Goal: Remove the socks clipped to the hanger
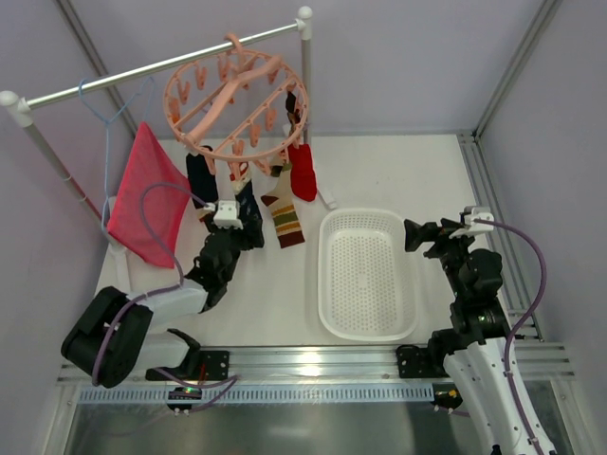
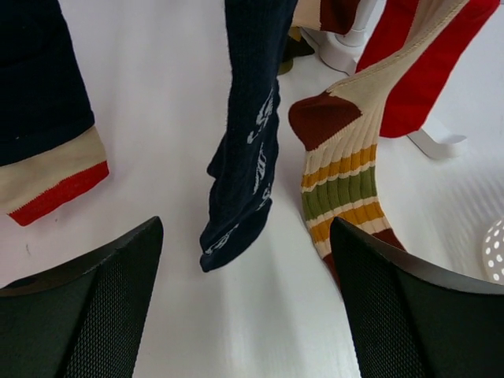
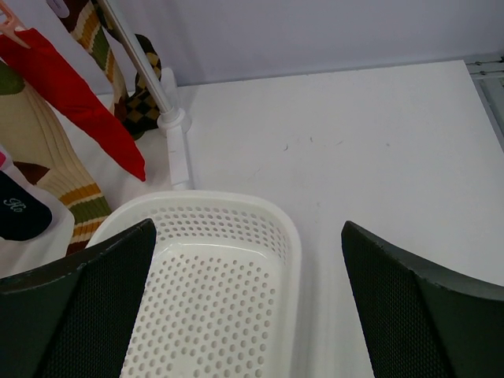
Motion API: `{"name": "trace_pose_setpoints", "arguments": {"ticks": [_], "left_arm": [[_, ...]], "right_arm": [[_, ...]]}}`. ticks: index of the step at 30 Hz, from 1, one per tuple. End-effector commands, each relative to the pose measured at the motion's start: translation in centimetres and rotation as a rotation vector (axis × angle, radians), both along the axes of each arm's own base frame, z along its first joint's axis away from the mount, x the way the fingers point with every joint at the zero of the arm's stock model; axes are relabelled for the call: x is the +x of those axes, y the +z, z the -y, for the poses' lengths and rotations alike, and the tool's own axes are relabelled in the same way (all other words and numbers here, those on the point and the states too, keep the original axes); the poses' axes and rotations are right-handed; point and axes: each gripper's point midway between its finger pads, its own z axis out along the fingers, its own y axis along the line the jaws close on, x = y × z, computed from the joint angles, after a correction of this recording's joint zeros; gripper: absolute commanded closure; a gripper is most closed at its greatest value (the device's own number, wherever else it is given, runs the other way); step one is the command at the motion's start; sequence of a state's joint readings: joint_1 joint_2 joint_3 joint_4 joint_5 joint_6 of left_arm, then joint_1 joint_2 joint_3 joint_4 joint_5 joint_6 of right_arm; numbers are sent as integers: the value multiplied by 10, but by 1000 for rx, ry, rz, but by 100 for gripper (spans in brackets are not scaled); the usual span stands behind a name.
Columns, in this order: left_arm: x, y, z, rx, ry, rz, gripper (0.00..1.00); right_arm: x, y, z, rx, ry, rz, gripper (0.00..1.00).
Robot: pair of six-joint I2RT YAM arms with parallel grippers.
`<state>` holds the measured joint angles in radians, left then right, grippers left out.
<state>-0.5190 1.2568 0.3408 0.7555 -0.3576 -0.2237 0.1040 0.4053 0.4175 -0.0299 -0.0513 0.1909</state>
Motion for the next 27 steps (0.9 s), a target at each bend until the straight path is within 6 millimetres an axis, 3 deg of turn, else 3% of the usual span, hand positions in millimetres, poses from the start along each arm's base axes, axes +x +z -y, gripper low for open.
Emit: {"name": "trace_pose_setpoints", "arguments": {"ticks": [1,3,6,9,11,12,13,20,23,24,27], "left_arm": [[10,23,-12,-20,79,126,16],[13,26,-13,-18,85,148,16],[14,25,-8,-20,62,170,26],[16,22,-4,-21,41,183,43],[17,17,1,-17,19,171,62],[17,17,4,-19,7,171,93],[18,17,3,-30,15,170,100],[8,24,2,-65,-2,195,100],[-1,30,4,-101,-26,188,100],[-5,43,4,-124,-32,211,100],[-18,42,5,-130,-42,186,100]], "right_arm": [[-4,24,-4,11,23,52,0],[-4,23,-4,14,21,50,0],[-4,23,-5,15,24,51,0],[-3,22,-5,13,26,48,0],[-2,21,-5,15,26,43,0],[-2,20,-5,14,27,40,0],[-2,20,-6,16,27,39,0],[1,15,-5,13,24,22,0],[2,13,-7,11,33,18,0],[3,13,-8,10,36,13,0],[6,7,-13,5,65,-4,0]]}}
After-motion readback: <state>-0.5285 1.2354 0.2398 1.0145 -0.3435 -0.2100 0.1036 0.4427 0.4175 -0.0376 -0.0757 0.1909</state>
